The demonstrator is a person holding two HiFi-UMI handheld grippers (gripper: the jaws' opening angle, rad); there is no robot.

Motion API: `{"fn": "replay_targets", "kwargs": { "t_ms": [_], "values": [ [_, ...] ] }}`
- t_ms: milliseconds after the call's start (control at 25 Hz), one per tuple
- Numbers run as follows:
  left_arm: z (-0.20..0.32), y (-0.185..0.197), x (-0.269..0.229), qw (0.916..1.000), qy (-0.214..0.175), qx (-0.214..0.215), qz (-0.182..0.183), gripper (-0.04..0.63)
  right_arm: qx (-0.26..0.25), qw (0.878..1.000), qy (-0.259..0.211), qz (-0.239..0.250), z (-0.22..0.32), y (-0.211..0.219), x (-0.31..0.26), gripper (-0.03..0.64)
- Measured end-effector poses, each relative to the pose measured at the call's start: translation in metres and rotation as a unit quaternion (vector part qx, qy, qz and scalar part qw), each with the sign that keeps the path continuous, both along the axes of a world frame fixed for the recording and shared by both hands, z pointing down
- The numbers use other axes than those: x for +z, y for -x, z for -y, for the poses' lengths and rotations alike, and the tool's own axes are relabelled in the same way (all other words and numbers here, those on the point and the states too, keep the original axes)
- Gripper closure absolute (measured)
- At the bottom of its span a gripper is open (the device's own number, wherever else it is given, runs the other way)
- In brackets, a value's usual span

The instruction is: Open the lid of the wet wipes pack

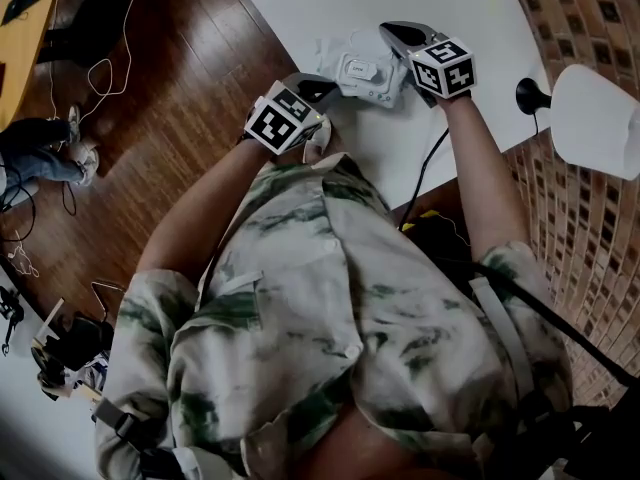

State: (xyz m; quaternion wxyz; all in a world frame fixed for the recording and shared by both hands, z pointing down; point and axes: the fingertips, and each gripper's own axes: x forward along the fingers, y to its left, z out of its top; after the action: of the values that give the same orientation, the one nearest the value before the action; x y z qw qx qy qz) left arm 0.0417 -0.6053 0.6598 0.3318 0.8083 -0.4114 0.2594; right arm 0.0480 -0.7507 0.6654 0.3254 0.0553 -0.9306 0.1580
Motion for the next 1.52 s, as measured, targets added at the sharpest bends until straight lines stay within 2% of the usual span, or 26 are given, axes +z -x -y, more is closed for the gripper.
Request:
{"fn": "replay_targets", "kwargs": {
  "t_ms": [120, 320, 440, 680, 960, 1160, 1360, 1520],
  "values": [
    [0.001, 0.003, -0.004, 0.9999, -0.008, -0.005, -0.008, 0.594, 0.017, 1.0, -0.01, 0.016, 0.003, -0.005, -0.013, 0.611],
    [-0.001, 0.006, -0.031, 0.9991, -0.034, 0.0, -0.024, 0.594, 0.032, 0.998, -0.055, 0.03, -0.002, -0.019, -0.043, 0.603],
    [-0.005, 0.015, -0.054, 0.9978, -0.058, -0.002, -0.031, 0.594, 0.062, 0.994, -0.078, 0.04, -0.01, -0.03, -0.068, 0.603],
    [-0.041, 0.033, -0.105, 0.9934, -0.097, 0.006, -0.06, 0.594, 0.145, 0.982, -0.085, 0.08, -0.066, -0.056, -0.116, 0.607],
    [-0.122, 0.07, -0.163, 0.9845, -0.139, 0.034, -0.101, 0.594, 0.19, 0.972, -0.087, 0.108, -0.186, -0.052, -0.152, 0.606],
    [-0.188, 0.098, -0.193, 0.9776, -0.163, 0.054, -0.122, 0.594, 0.224, 0.963, -0.116, 0.094, -0.278, -0.045, -0.171, 0.603],
    [-0.248, 0.108, -0.213, 0.969, -0.179, 0.098, -0.139, 0.594, 0.258, 0.951, -0.146, 0.087, -0.366, -0.036, -0.198, 0.609],
    [-0.29, 0.1, -0.22, 0.9645, -0.178, 0.122, -0.152, 0.594, 0.266, 0.948, -0.156, 0.079, -0.429, -0.037, -0.218, 0.609]
  ]
}}
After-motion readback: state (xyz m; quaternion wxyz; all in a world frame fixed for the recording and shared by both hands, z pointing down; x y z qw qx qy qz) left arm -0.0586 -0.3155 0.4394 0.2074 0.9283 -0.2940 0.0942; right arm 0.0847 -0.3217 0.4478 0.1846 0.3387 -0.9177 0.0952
